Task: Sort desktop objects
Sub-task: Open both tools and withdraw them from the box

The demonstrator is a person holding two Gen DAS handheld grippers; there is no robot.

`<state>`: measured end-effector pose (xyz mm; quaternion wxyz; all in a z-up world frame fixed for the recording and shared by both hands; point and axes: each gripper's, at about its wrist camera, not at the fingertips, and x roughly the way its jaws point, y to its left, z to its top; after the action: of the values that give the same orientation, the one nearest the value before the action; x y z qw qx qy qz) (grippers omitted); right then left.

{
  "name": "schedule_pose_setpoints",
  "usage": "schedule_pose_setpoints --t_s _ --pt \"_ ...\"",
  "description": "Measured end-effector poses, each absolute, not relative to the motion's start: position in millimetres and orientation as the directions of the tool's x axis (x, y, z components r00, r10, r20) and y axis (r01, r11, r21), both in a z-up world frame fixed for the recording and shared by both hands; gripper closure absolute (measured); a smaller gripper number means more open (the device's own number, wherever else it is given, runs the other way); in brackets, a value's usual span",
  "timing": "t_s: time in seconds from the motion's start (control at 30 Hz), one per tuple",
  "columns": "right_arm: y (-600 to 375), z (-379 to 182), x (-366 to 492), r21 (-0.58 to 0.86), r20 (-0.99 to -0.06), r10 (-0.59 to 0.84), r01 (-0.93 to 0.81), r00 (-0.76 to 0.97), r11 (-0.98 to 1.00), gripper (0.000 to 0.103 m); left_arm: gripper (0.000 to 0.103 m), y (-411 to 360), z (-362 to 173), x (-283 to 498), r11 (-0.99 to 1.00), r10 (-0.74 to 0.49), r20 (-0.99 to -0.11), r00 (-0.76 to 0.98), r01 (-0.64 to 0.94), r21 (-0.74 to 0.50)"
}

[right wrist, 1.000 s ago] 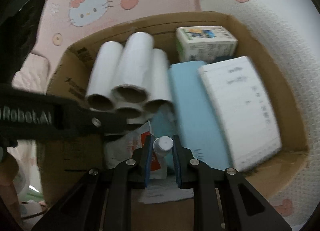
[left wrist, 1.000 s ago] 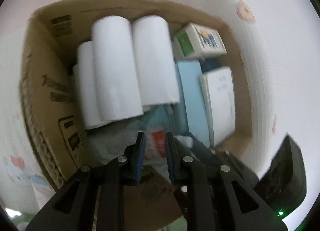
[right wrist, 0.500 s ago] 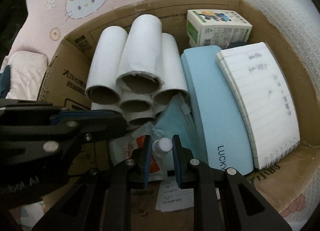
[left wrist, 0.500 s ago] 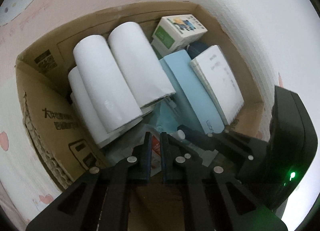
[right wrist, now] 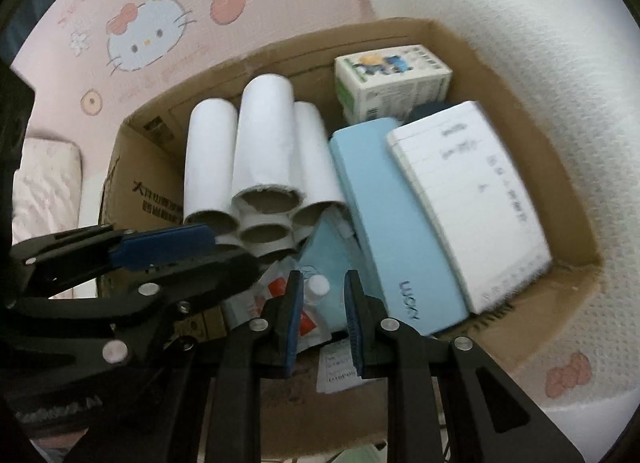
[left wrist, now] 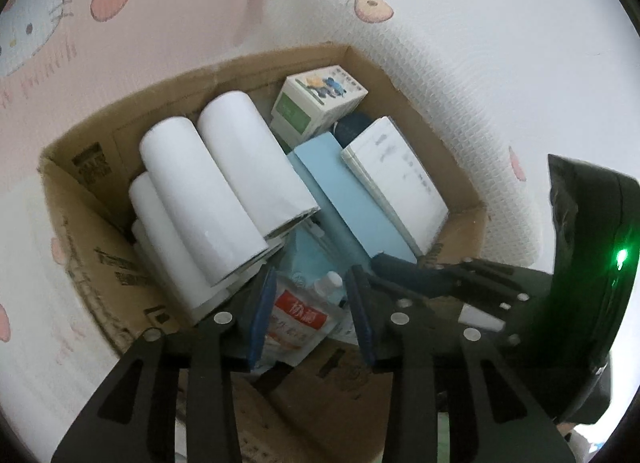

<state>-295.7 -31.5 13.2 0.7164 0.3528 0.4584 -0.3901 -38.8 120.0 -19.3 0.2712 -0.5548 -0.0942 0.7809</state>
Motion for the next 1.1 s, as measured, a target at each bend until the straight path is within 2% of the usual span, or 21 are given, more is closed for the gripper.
schedule_pose_setpoints --t_s 0.07,0.1,0.13,0.17,0.2,0.37,0.6,0.7,0.77,0.8,0.83,0.9,0.97,1.1 --pt "-25.9 20.5 -296.5 0.138 -0.935 -0.241 0.893 0.26 0.427 0.086 0.063 132.3 -24.7 -34.2 -0.837 0.523 -0.812 -0.26 -0.335 -0.432" --pt "-21.2 26.6 -296.2 0.143 -0.934 -0.244 0.896 0.263 0.421 0.086 0.068 132.0 -23.6 -30.5 -0.842 0.514 -0.814 -0.272 -0.34 -0.418" --pt "-16.2 32.6 -294.0 0.148 -0.931 -0.245 0.895 0.27 0.421 0.086 0.076 128.3 -21.0 -28.0 -0.849 0.503 -0.815 -0.288 -0.344 -0.402" --pt "-10.4 35.5 -291.3 0.155 -0.929 -0.246 0.892 0.278 0.425 0.086 0.092 125.0 -20.0 -26.3 -0.857 0.489 -0.817 -0.307 -0.345 -0.383" --pt "-7.5 38.4 -284.9 0.157 -0.927 -0.247 0.889 0.283 0.43 0.086 0.095 127.9 -22.2 -27.5 -0.861 0.481 -0.817 -0.318 -0.346 -0.372" --pt "19.1 52.9 -306.3 0.125 -0.921 -0.284 0.893 0.266 0.433 0.085 0.095 120.9 -22.0 -21.6 -0.869 0.472 -0.815 -0.337 -0.334 -0.365" --pt "26.2 57.6 -313.4 0.108 -0.896 -0.361 0.915 0.259 0.389 0.085 0.095 121.6 -9.3 7.4 -0.873 0.427 -0.841 -0.332 -0.395 -0.287" --pt "36.2 67.6 -312.6 0.052 -0.888 -0.407 0.926 0.215 0.374 0.085 0.095 122.5 -7.8 15.0 -0.888 0.376 -0.86 -0.345 -0.399 -0.228" --pt "44.4 73.1 -309.4 -0.008 -0.881 -0.442 0.927 0.171 0.374 0.085 0.089 122.2 -8.3 19.0 -0.901 0.328 -0.875 -0.356 -0.396 -0.177" --pt "48.9 75.5 -307.6 -0.029 -0.878 -0.452 0.924 0.158 0.38 0.085 0.079 121.4 -9.3 20.7 -0.905 0.312 -0.88 -0.358 -0.393 -0.161" --pt "52.5 77.4 -306.1 -0.04 -0.877 -0.456 0.921 0.154 0.387 0.085 0.074 119.8 -9.2 22.3 -0.902 0.321 -0.877 -0.358 -0.399 -0.168" --pt "58.5 81.5 -304.1 -0.056 -0.873 -0.465 0.915 0.149 0.398 0.085 0.045 115.1 -8.8 24.6 -0.886 0.366 -0.87 -0.331 -0.411 -0.216" --pt "63.2 83.9 -302.9 -0.067 -0.875 -0.463 0.91 0.144 0.409 0.085 0.041 110.4 -6.2 27.2 -0.891 0.353 -0.874 -0.333 -0.405 -0.206" --pt "69.6 88.6 -302.2 -0.038 -0.872 -0.455 0.902 0.18 0.431 0.082 0.041 103.7 4.7 34.2 -0.915 0.266 -0.872 -0.412 -0.392 -0.094"
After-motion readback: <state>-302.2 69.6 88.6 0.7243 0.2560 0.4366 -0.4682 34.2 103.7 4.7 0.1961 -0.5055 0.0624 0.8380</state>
